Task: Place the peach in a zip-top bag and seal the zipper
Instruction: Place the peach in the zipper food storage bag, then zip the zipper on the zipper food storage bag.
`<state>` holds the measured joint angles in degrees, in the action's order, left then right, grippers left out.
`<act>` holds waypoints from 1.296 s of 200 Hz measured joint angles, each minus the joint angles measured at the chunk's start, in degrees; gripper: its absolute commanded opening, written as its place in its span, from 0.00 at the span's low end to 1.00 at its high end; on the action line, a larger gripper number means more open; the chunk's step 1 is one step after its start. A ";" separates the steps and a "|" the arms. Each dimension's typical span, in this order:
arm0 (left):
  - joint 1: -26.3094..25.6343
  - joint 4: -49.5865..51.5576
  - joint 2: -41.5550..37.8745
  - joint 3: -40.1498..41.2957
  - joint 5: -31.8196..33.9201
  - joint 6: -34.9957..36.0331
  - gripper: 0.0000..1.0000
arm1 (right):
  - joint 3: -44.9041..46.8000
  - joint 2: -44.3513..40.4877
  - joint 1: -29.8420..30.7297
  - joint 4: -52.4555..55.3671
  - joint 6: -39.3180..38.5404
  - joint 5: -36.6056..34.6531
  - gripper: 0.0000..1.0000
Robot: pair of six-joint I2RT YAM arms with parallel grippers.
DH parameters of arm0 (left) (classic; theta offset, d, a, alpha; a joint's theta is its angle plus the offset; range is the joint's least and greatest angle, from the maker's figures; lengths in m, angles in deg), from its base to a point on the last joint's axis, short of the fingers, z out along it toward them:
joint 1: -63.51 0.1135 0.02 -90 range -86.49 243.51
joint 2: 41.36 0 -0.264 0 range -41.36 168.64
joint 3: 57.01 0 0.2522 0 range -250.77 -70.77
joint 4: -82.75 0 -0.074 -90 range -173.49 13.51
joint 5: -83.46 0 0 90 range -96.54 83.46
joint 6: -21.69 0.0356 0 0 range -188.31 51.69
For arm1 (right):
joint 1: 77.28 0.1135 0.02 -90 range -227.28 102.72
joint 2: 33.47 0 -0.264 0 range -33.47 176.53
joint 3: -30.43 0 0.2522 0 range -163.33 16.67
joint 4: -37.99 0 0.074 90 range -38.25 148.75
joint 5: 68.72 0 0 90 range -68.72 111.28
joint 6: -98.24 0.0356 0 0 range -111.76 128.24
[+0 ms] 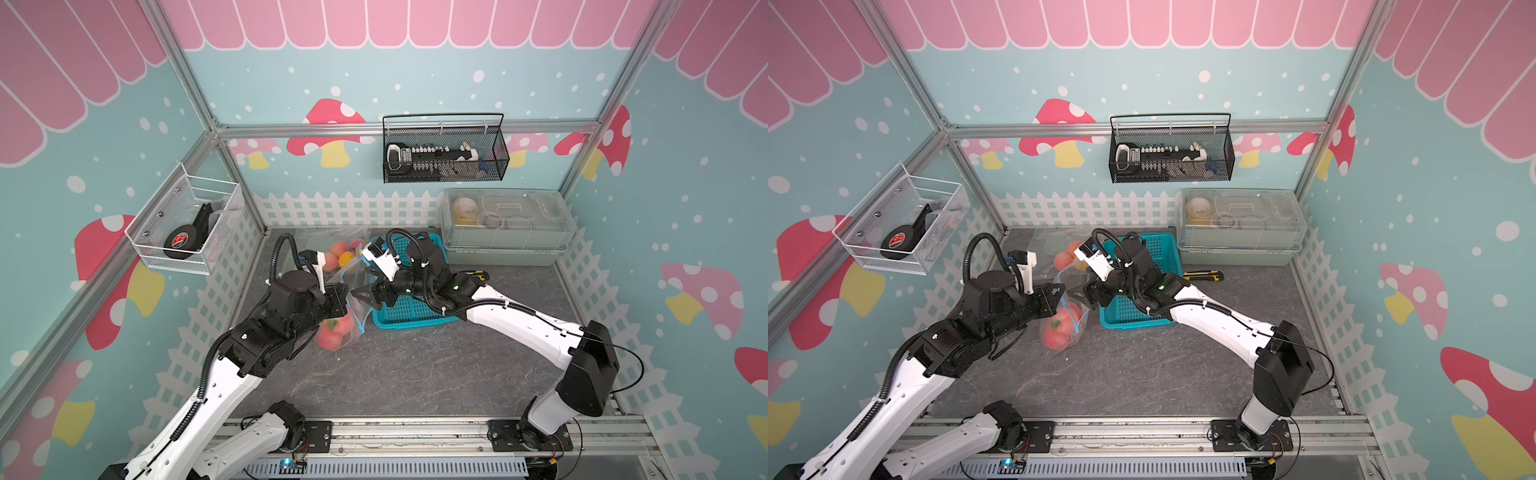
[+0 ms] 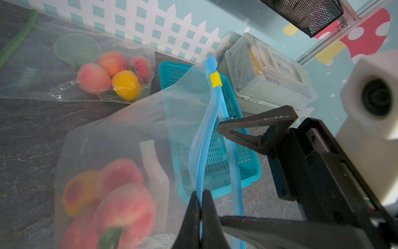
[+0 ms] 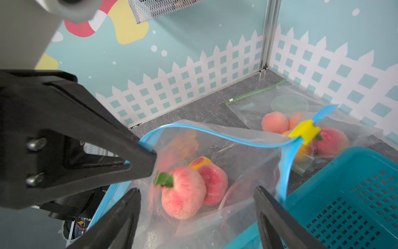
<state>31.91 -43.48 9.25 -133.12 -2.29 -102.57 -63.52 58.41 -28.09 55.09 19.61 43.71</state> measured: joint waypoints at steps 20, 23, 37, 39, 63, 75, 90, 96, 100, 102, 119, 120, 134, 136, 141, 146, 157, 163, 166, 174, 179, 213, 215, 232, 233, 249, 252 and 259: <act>0.00 0.04 0.00 0.00 0.02 0.20 0.00 | 2.69 -2.71 0.00 -2.19 -0.90 -2.03 0.83; 0.00 0.09 0.00 0.00 0.02 0.22 0.00 | 3.23 -3.30 0.00 -2.60 -1.09 -2.56 0.83; 0.00 0.59 0.00 -0.11 0.07 0.61 0.00 | 5.97 -5.88 -0.02 -4.42 -2.38 -5.25 0.83; 0.00 0.68 0.00 -0.15 0.07 0.61 0.00 | 6.40 -6.36 -0.02 -4.63 -2.51 -5.64 0.83; 0.00 2.25 -0.09 -1.27 0.04 1.73 0.00 | 10.27 -10.64 -0.85 -6.75 -5.90 -9.22 0.83; 0.00 3.17 -0.17 -2.14 0.00 2.23 0.00 | 11.47 -11.87 -2.05 -7.96 -7.32 -9.88 0.82; 0.00 4.44 -0.26 -3.43 -0.26 3.13 0.00 | 13.20 -12.63 -4.59 -9.92 -8.85 -9.20 0.82; 0.00 4.92 -0.26 -4.00 -0.55 3.48 0.00 | 14.03 -12.74 -5.84 -11.02 -9.55 -8.37 0.82; 0.00 5.25 -0.26 -4.37 -0.79 3.69 0.00 | 14.73 -12.76 -6.62 -11.85 -9.97 -7.67 0.81; 0.00 5.42 -0.26 -4.57 -0.96 3.82 0.00 | 15.13 -12.79 -7.08 -12.24 -10.27 -7.32 0.81; 0.00 6.86 -0.22 -6.16 -2.12 4.81 0.00 | 17.77 -12.63 -10.54 -14.34 -12.39 -3.28 0.81; 0.00 6.93 -0.22 -6.23 -2.16 4.83 0.00 | 17.84 -12.63 -10.67 -14.40 -12.50 -3.13 0.81; 0.00 8.24 -0.20 -7.32 -2.99 5.60 0.00 | 18.32 -11.76 -12.79 -14.75 -14.91 0.59 0.80; 0.00 8.41 -0.20 -7.43 -3.06 5.68 0.00 | 18.29 -11.58 -13.00 -14.88 -15.37 1.25 0.80; 0.00 8.70 -0.20 -7.72 -3.30 5.92 0.00 | 18.27 -11.19 -13.44 -15.23 -16.15 2.47 0.79; 0.00 9.14 -0.20 -7.98 -3.56 6.10 0.00 | 18.16 -10.75 -13.86 -15.32 -17.05 3.82 0.78; 0.00 9.81 -0.22 -8.35 -4.20 6.45 0.00 | 17.38 -9.44 -14.45 -15.23 -19.26 7.06 0.77; 0.00 10.14 -0.22 -8.46 -4.55 6.56 0.00 | 16.70 -8.59 -14.75 -15.06 -20.31 8.68 0.76; 0.00 10.32 -0.22 -8.48 -4.66 6.62 0.00 | 16.31 -8.13 -14.82 -14.84 -20.76 9.51 0.75; 0.00 10.82 -0.22 -8.52 -5.16 6.75 0.00 | 14.73 -6.67 -15.15 -13.92 -22.21 12.02 0.73; 0.00 11.17 -0.22 -8.52 -5.42 6.88 0.00 | 13.53 -5.70 -15.28 -13.14 -23.10 13.51 0.73; 0.00 13.68 -0.22 -8.76 -6.56 7.76 0.00 | 3.32 0.61 -15.56 -5.99 -28.52 22.40 0.67; 0.00 13.86 -0.22 -8.81 -6.64 7.80 0.00 | 2.71 0.94 -15.56 -5.55 -28.76 22.84 0.67; 0.00 14.86 -0.28 -9.18 -6.73 8.09 0.00 | -2.78 3.89 -15.56 -1.27 -31.41 26.93 0.65; 0.00 14.88 -0.28 -9.18 -6.73 8.11 0.00 | -2.99 4.00 -15.56 -1.11 -31.50 27.06 0.65; 0.00 15.52 -0.44 -9.40 -6.73 8.17 0.00 | -7.30 6.64 -15.47 2.34 -33.66 29.73 0.65; 0.00 15.58 -0.48 -9.40 -6.73 8.17 0.00 | -7.96 7.08 -15.43 2.91 -34.01 30.16 0.64; 0.00 15.87 -0.57 -9.46 -6.73 8.17 0.00 | -9.53 8.15 -15.43 4.33 -34.82 31.08 0.64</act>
<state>31.91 -27.61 8.68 -142.59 -9.02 -94.40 -73.05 66.56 -43.52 59.41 -15.20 74.79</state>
